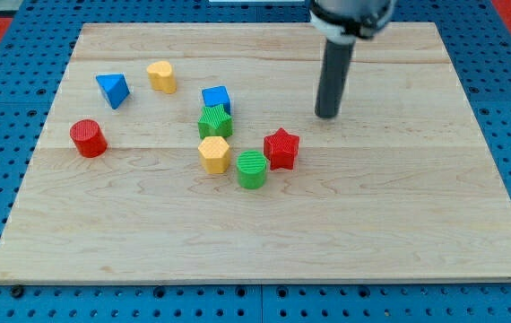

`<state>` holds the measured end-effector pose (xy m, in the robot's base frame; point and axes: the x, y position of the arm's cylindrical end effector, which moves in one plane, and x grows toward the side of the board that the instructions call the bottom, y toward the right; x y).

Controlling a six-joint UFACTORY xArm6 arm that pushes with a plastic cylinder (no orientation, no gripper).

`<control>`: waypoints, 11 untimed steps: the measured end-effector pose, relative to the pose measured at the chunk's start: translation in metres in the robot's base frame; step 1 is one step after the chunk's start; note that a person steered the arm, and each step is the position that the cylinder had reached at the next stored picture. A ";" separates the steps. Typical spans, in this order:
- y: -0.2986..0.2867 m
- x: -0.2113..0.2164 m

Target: Push the yellow heart to the top of the blue triangle

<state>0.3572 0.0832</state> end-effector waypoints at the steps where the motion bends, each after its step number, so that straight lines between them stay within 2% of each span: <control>1: -0.105 -0.045; 2: -0.235 -0.042; 3: -0.281 -0.080; 4: -0.309 -0.091; 6: -0.244 -0.081; 11: -0.222 -0.083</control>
